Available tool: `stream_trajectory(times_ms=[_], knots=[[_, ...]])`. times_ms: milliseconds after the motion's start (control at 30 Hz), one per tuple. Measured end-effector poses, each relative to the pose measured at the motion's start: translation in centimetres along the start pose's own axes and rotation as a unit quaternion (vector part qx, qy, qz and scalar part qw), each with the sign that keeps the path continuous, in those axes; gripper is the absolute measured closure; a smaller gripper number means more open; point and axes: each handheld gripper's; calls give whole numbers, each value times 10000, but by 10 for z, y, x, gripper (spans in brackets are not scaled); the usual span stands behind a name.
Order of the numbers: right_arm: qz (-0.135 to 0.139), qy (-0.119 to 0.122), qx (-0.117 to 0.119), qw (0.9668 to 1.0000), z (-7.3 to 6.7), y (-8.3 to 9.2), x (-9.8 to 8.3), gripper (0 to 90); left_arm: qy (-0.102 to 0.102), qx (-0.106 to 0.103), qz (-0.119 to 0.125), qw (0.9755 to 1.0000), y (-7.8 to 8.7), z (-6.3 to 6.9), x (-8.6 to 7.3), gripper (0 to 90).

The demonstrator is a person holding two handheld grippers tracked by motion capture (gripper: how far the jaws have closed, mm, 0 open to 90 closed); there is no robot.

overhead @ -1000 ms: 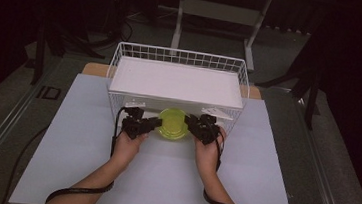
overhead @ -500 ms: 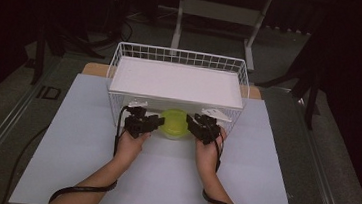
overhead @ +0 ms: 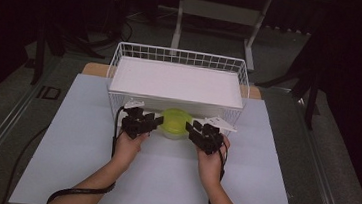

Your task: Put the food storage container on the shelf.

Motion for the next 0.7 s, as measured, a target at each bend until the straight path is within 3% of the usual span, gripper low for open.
stream_trajectory(times_ms=[133, 233, 333, 433, 500, 700], knots=[[-45, 53, 272, 9996, -13, 10, -8, 709, -60, -91, 135, 9998, 10, 2, 0, 429], [-220, 188, 457, 9985, -23, 12, -16, 780, -313, -414, 158, 9985, 20, 4, -3, 270], [-393, 258, 545, 9974, -29, 10, -21, 895, -480, -468, 122, 9977, 27, 8, -7, 224], [-550, 265, 593, 9964, -33, 6, -23, 899, -637, -554, 153, 9963, 35, 11, -11, 127], [-611, 284, 611, 9959, -36, 3, -24, 900, -766, -652, 250, 9946, 41, 11, -14, 17], [-762, 302, 590, 9949, -39, -10, -25, 900, -1113, -883, 459, 9888, 58, 9, -24, 9]])
Point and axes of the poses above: each handheld gripper's, and its own axes: y roughly backward along the jaws, x roughly out of its top, z roughly to its right, and after that the axes turned 6 degrees about y, right-handed
